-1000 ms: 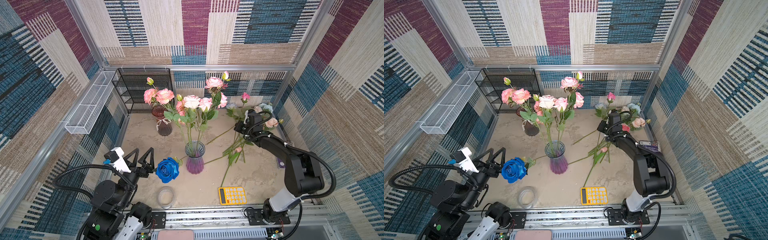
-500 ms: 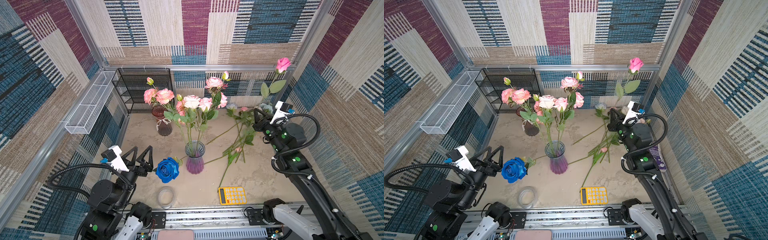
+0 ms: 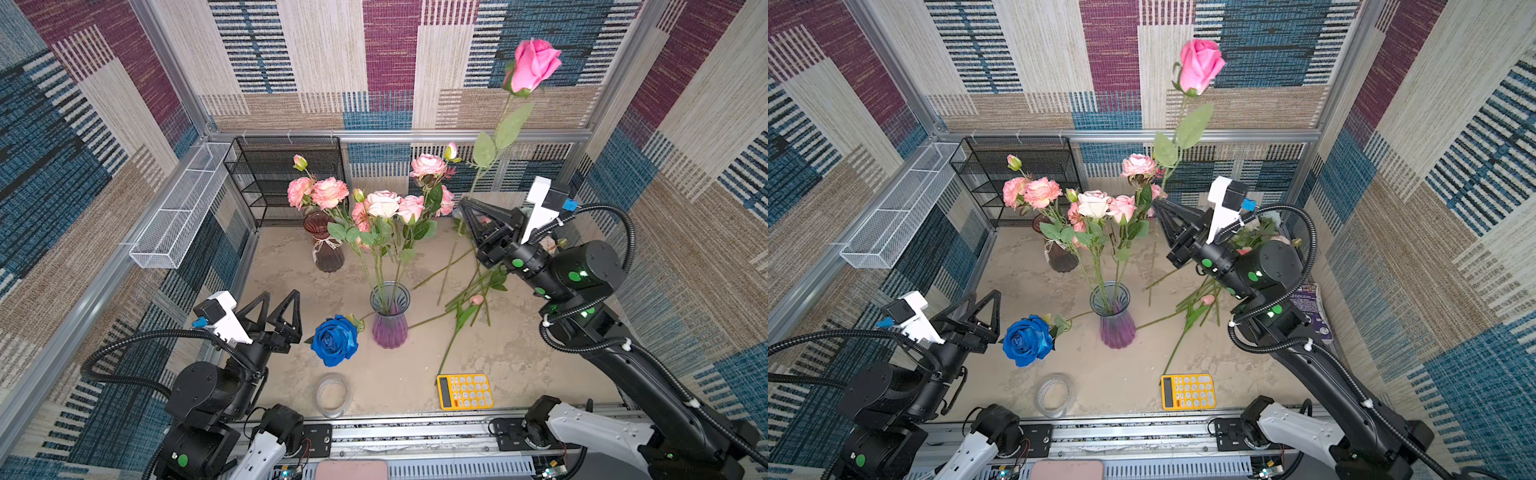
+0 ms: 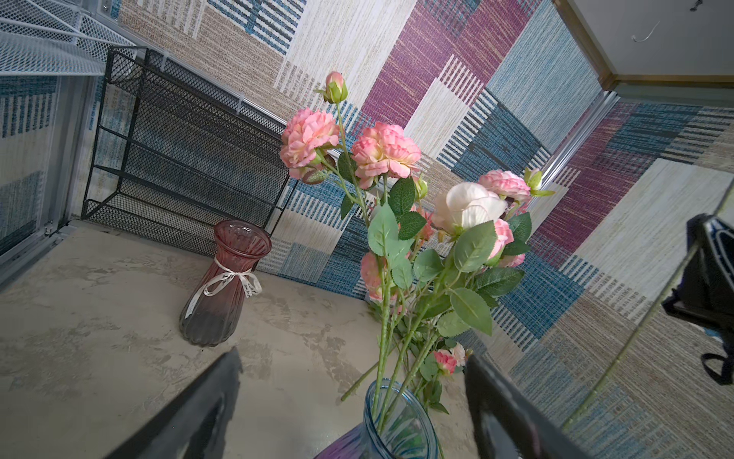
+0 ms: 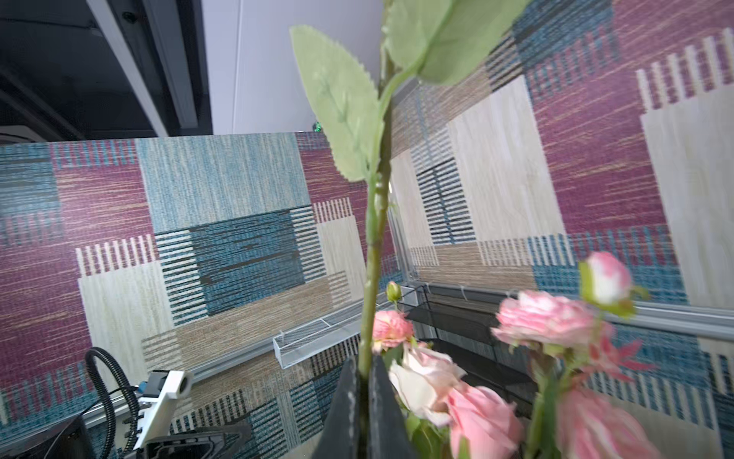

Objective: Arrange the flowers into the vase
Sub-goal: 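Carry the pink rose over the vase and lower its stem in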

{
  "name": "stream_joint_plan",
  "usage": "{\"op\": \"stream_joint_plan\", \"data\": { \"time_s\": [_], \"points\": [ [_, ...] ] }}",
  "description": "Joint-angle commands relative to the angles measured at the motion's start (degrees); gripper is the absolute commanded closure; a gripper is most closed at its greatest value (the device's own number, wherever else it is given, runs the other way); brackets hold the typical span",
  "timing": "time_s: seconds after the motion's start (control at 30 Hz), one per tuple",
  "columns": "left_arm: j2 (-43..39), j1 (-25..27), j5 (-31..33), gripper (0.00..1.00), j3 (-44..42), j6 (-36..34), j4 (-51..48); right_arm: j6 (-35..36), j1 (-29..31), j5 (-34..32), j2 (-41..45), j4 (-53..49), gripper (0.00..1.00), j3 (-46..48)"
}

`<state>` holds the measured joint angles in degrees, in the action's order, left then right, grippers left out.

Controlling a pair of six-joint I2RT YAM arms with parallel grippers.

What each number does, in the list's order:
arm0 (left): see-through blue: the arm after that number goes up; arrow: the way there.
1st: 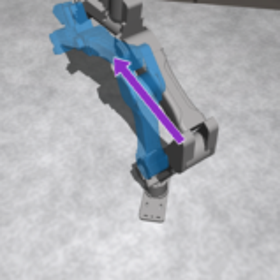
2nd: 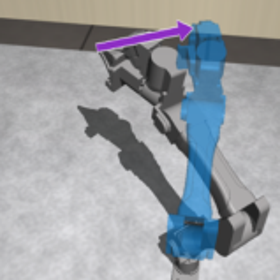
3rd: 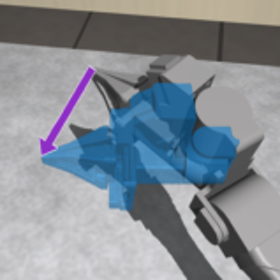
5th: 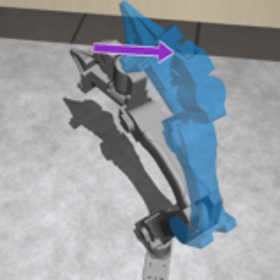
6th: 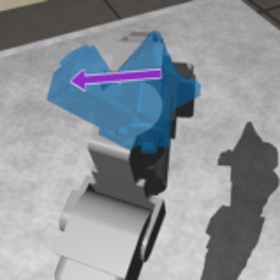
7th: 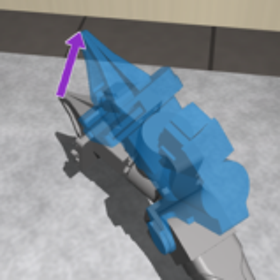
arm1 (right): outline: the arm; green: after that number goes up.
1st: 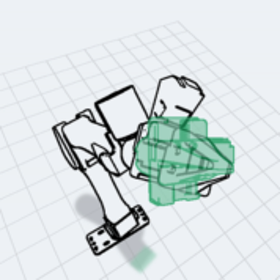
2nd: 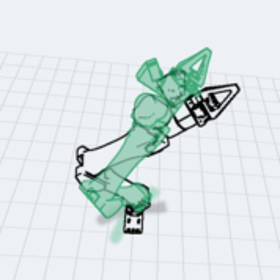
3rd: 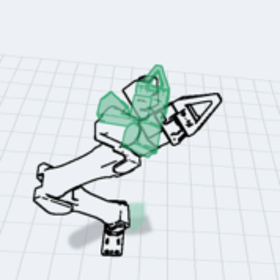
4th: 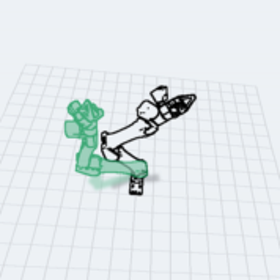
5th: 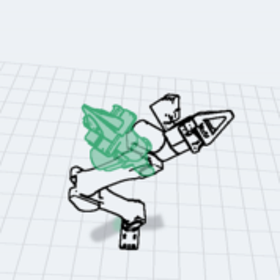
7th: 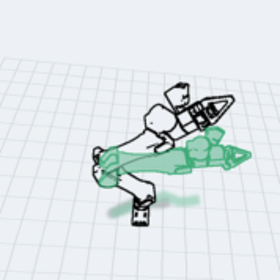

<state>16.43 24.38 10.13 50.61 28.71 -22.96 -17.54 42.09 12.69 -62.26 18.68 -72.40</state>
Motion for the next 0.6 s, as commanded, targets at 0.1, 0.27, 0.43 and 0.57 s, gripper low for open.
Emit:
{"op": "stream_joint_plan", "data": {
  "time_s": [0.1, 0.27, 0.43, 0.57],
  "points": [
    [-0.6, -0.1, 0.8, 0.11, 0.7, -0.2, -2.1, 15.1, 9.2, -11.5, -8.2, 16.6, 1.0, -0.1],
    [-1.4, -0.1, 0.8, 0.11, -0.1, 0.1, -2.3, 16.2, 9.2, -12.0, -12.3, 22.8, 1.0, 1.9],
    [-1.6, -0.1, 0.4, 0.11, -1.2, 0.4, -1.7, 15.0, 9.2, -13.1, -15.2, 26.5, 1.0, 7.6],
    [-1.4, -0.1, 0.3, 0.11, -1.5, 0.5, -1.2, 13.3, 9.2, -14.3, -15.8, 26.7, 1.0, 12.3]
  ]
}}
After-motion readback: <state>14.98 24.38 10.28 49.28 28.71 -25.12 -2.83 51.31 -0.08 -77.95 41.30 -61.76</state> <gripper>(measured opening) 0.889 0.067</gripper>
